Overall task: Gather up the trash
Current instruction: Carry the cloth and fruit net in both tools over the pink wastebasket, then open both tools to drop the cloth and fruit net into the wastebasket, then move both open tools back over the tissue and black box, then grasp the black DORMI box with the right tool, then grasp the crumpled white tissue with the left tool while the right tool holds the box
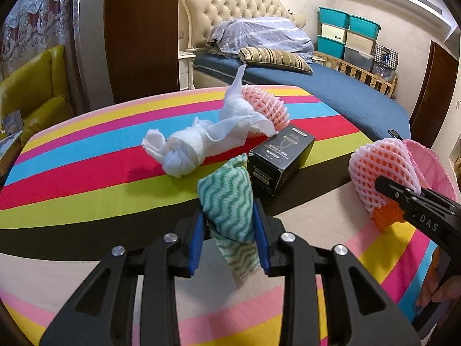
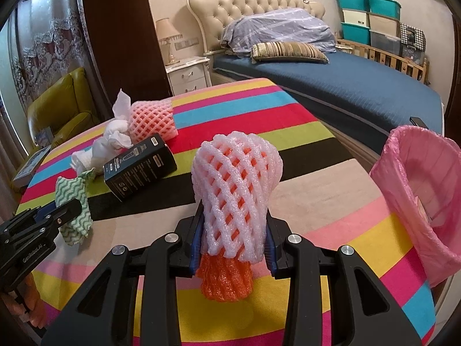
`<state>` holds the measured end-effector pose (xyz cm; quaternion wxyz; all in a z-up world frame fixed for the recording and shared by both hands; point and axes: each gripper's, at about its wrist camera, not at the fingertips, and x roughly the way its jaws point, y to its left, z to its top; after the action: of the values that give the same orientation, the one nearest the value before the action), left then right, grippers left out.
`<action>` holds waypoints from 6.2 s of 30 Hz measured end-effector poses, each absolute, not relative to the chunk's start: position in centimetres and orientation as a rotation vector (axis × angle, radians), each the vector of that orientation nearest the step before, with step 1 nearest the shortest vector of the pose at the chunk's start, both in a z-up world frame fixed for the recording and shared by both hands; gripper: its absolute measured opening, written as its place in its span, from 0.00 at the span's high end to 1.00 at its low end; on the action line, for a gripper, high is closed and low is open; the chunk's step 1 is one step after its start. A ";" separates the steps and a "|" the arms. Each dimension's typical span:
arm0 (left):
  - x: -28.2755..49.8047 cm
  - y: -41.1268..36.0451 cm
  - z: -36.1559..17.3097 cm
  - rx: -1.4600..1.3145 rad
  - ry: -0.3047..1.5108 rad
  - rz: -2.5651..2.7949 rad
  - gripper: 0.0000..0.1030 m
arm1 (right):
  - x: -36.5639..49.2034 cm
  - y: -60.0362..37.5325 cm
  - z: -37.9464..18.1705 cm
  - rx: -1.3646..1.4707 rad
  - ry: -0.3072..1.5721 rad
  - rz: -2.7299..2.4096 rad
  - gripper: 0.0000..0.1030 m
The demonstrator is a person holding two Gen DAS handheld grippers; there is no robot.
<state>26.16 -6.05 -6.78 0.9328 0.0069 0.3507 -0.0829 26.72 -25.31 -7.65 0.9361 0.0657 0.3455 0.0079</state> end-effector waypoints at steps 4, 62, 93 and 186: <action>25.4 -5.9 -6.2 0.016 0.697 -0.163 0.70 | 25.9 -25.5 -7.2 0.144 0.670 0.019 0.66; 25.3 -32.6 -1.2 0.201 0.493 -0.783 0.69 | 13.6 -47.0 -3.7 0.233 0.465 -0.384 0.66; 27.9 -25.3 -5.2 0.104 0.601 -0.590 0.05 | 15.1 -46.2 -4.8 0.258 0.472 -0.310 0.33; 36.7 -3.8 -8.5 0.067 0.830 -0.156 0.57 | 27.5 -22.2 -7.6 0.147 0.736 0.080 0.62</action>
<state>36.73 -3.84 -8.48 0.9117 0.0327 0.4026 -0.0759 27.53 -22.24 -7.60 0.9297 0.0719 0.3592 0.0392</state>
